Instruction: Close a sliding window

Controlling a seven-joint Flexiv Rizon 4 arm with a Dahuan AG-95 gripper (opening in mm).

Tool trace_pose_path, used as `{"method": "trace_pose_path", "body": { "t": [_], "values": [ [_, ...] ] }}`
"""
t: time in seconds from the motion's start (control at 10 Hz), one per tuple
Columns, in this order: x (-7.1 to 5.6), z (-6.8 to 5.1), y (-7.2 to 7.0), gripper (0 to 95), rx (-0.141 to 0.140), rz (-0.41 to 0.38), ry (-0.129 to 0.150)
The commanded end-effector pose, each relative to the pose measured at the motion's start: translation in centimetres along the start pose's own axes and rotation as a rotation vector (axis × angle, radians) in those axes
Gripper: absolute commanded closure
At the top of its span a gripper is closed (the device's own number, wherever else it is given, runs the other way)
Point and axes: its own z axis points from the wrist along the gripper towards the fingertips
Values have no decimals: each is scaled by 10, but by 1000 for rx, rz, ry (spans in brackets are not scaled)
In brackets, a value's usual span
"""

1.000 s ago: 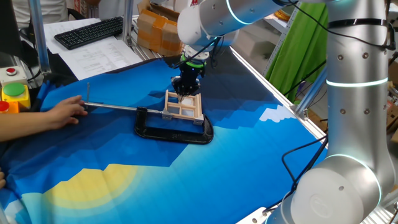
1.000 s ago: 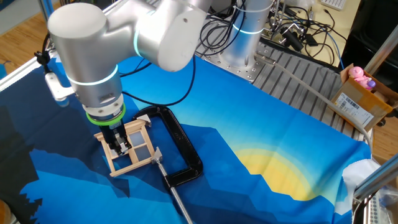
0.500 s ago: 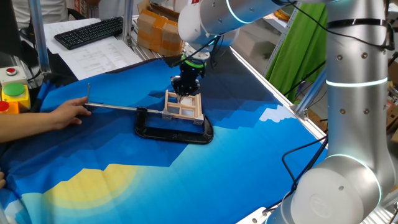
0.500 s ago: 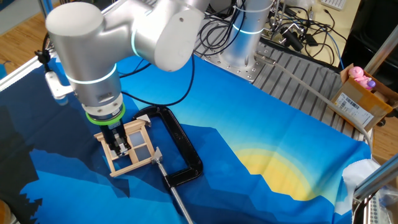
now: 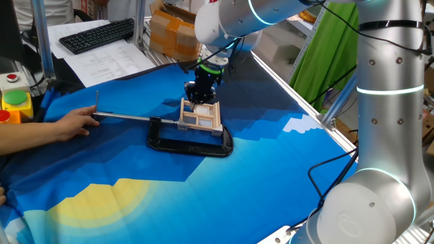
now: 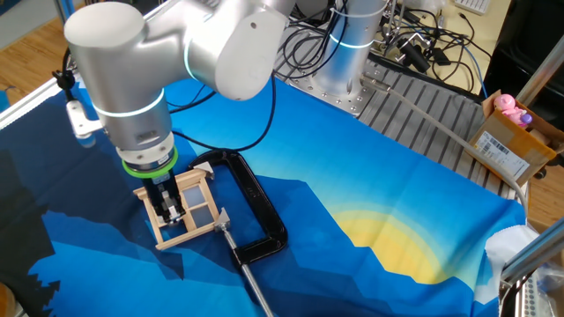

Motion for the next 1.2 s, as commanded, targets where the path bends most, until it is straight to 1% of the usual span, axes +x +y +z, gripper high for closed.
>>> {"method": "trace_pose_path", "body": {
  "t": [0.1,0.2,0.3,0.4,0.5,0.6,1.2],
  "values": [
    [-4,0,0,950,23,-7,13],
    [-5,-3,-5,950,56,-45,8],
    [-6,-4,-10,950,99,-97,5],
    [-6,-4,-16,950,101,-116,19],
    [-6,-4,-21,950,98,-123,34],
    [-6,-4,-23,950,109,-144,35],
    [-4,0,-23,950,107,-123,21]
  ]
}}
